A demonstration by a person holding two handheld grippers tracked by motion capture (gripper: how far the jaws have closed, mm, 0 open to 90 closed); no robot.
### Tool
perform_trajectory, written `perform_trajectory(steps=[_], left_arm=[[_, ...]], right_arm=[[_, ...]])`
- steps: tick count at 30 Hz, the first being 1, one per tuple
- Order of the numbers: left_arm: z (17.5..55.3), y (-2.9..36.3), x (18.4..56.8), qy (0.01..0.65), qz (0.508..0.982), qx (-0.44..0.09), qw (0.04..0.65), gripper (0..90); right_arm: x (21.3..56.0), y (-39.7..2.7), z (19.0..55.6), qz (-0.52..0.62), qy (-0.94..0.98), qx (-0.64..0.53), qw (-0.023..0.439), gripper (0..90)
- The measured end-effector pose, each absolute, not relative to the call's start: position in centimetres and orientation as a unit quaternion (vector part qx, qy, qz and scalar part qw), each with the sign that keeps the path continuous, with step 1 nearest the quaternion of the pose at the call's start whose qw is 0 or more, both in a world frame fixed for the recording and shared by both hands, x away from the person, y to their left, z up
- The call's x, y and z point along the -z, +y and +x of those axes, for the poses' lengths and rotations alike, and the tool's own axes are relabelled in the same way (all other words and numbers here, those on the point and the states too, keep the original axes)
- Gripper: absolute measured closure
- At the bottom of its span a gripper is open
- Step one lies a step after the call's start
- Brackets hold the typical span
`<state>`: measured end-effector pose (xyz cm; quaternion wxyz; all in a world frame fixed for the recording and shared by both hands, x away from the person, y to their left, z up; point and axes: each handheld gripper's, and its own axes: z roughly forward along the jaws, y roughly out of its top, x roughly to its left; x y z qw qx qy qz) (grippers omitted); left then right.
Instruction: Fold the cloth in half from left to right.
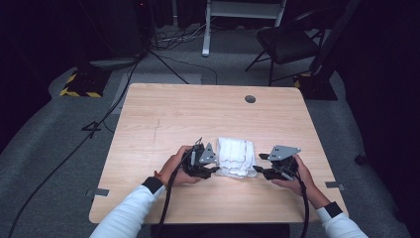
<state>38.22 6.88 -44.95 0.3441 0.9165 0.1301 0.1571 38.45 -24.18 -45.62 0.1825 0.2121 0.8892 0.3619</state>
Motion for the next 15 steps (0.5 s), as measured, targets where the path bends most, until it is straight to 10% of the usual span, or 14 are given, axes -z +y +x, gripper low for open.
perform_trajectory(steps=[15], left_arm=[[37.6, 9.9, 45.1, 0.181, 0.91, -0.173, 0.329, 21.8]], right_arm=[[45.0, -25.3, 38.2, 0.23, 0.881, -0.357, 0.207, 40.2]])
